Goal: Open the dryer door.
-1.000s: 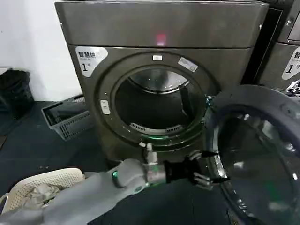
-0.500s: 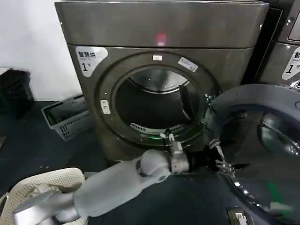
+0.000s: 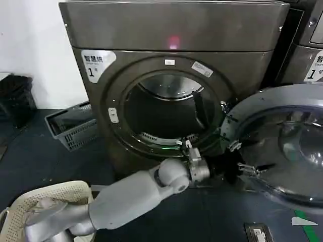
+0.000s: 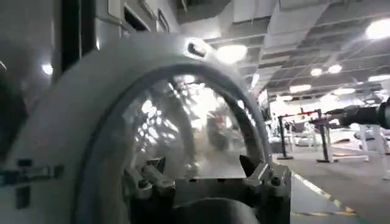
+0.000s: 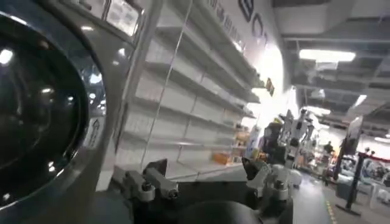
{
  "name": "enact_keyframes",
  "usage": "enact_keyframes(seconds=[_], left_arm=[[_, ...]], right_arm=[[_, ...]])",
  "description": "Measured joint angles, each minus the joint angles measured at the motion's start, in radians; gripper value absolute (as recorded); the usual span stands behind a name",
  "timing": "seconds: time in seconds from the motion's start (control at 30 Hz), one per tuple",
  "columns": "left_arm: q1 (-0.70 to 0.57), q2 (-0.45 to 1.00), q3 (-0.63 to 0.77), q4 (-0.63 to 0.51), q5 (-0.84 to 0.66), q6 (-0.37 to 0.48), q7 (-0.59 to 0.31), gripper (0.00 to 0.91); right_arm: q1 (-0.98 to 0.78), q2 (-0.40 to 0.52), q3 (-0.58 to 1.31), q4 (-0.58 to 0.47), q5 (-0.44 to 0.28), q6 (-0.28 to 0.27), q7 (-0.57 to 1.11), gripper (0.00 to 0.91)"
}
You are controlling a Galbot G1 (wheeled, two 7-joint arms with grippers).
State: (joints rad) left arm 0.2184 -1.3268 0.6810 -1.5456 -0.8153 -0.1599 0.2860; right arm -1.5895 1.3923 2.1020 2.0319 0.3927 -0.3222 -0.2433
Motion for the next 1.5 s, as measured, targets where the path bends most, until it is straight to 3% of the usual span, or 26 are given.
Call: enact_keyframes(seconds=[0.27, 0.43, 0.57, 0.77, 1.0, 1.3, 1.5], left_arm=[[0.007, 0.083, 0.024, -0.045, 0.033, -0.182, -0.091, 0.907], [0.027, 0.208, 0.049, -0.142, 0.026, -0.189, -0.12, 0.907], [0.048, 0.329, 0.05, -0.21, 0.025, -0.151, -0.126, 0.907], [0.056, 0.545, 0.042, -0.286, 0.033, -0.075, -0.073, 0.907], [0.054, 0.773, 0.011, -0.282, 0.117, 0.04, 0.017, 0.907], [0.079, 0.989, -0.029, -0.286, 0.282, 0.156, 0.098, 0.907], [0.184, 1.118, -0.136, -0.29, 0.382, 0.217, 0.177, 0.907]], right_arm=[[0.019, -0.031, 0.003, -0.026, 0.092, 0.082, 0.068, 0.907], [0.029, -0.049, 0.012, -0.042, 0.139, 0.103, 0.111, 0.907], [0.038, -0.062, 0.022, -0.051, 0.137, 0.124, 0.113, 0.907], [0.06, -0.088, 0.038, -0.053, 0.084, 0.112, 0.114, 0.907], [0.081, -0.102, 0.036, -0.044, 0.03, 0.106, 0.111, 0.907], [0.078, -0.128, 0.044, -0.018, 0.034, 0.052, 0.116, 0.907], [0.076, -0.123, 0.062, 0.0, 0.039, 0.037, 0.116, 0.907]])
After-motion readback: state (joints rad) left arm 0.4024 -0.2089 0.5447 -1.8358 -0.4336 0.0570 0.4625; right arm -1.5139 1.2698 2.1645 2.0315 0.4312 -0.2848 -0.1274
